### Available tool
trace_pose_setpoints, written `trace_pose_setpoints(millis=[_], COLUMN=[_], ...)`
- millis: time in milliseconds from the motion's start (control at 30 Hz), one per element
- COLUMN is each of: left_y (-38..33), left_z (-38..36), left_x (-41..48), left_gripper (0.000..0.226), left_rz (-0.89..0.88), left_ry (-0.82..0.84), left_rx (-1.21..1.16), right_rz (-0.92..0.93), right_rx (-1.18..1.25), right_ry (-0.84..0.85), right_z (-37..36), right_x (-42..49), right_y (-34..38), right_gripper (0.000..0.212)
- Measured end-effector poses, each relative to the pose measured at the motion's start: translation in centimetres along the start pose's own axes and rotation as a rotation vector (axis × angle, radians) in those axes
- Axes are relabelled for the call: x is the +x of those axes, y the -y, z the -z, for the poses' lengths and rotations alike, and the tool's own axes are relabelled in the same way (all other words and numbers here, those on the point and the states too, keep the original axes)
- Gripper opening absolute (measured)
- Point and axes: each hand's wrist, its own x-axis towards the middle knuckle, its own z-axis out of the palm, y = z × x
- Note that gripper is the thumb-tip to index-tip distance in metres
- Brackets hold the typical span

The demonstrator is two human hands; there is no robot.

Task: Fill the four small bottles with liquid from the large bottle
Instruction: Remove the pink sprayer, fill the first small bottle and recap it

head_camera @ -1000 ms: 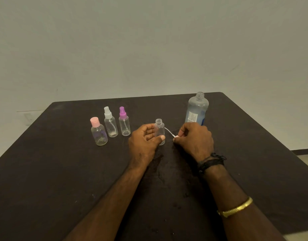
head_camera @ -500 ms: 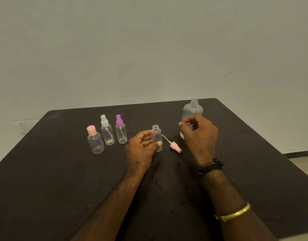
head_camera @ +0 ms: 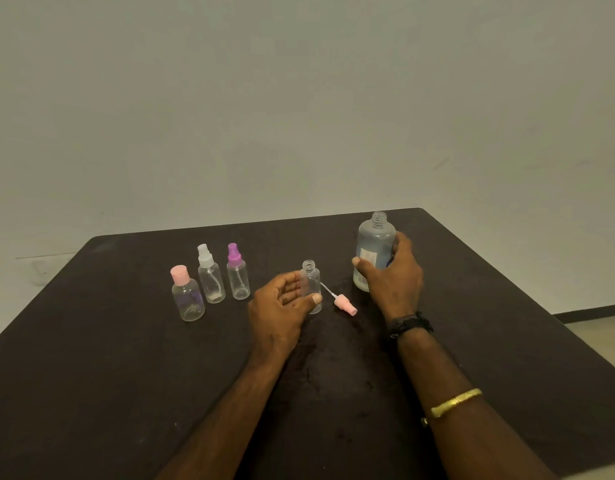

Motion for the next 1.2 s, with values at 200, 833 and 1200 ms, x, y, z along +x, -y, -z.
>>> trace_pose_setpoints(millis=[200,833,1200], left_y=[-0.2,-0.7,-0.9], left_z=[-0.1,0.4,0.6], left_x=[-0.2,0.2,0.4], left_gripper=[0.050,0.051,0.052], left_rz=[-0.020,-0.054,-0.099], left_ry=[0.015,0.011,0.000], left_rx=[0.022,-0.038,-0.032], right_rz=[0.013,0.303,0.535], right_rx=[0.033,-0.015,-0.208], right_ry=[0.011,0.078,0.090], right_z=[0.1,1.9,2.6], right_x=[-0.1,-1.6,-1.1], right_y=[-0.2,1.7,1.5], right_gripper=[0.076,0.068,0.073])
